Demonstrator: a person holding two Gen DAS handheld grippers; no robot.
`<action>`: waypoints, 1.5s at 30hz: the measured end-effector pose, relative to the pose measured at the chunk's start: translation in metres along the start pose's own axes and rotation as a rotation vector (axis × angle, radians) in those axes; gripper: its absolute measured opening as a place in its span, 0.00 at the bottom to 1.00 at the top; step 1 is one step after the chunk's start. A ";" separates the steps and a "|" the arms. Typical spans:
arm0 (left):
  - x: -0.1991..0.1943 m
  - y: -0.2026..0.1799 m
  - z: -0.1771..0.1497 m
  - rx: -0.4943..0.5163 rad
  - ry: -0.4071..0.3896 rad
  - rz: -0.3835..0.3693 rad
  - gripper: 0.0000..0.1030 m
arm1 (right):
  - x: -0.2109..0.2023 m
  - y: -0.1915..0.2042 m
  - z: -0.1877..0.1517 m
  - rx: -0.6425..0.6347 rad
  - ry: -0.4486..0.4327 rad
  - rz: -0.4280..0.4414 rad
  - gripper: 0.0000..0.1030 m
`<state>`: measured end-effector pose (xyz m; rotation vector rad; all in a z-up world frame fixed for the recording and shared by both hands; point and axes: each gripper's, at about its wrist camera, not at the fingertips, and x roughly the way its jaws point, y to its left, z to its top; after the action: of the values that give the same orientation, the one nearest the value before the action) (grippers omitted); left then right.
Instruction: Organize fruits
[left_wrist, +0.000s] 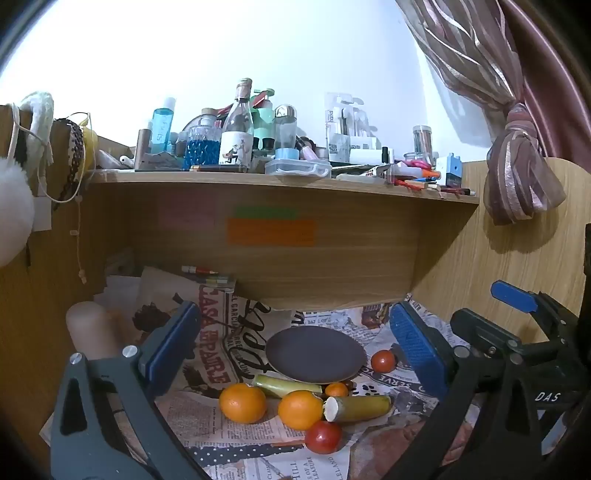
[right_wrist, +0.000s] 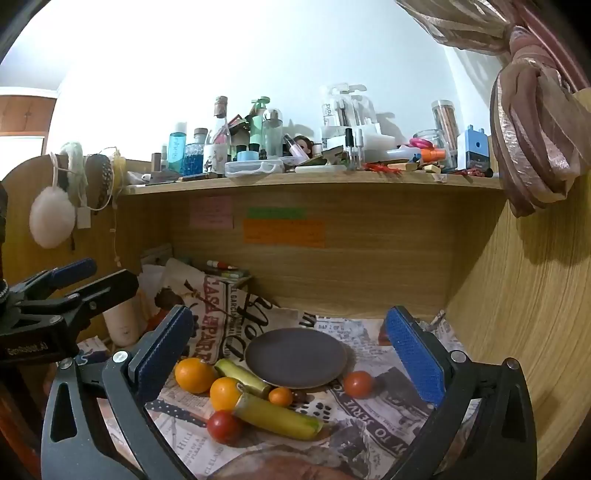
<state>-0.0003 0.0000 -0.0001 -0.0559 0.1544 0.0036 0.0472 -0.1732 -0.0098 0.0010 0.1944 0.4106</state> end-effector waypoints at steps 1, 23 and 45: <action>0.000 0.000 0.000 0.003 0.001 0.002 1.00 | 0.000 0.000 0.000 0.001 0.001 0.002 1.00; 0.002 -0.004 -0.001 -0.002 0.013 0.000 1.00 | 0.000 -0.002 0.003 0.020 -0.005 0.002 1.00; 0.006 0.000 0.002 -0.005 0.012 -0.004 1.00 | 0.000 -0.003 0.002 0.032 0.000 0.000 1.00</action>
<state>0.0055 0.0002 0.0008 -0.0614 0.1659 -0.0006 0.0484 -0.1761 -0.0077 0.0321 0.2012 0.4079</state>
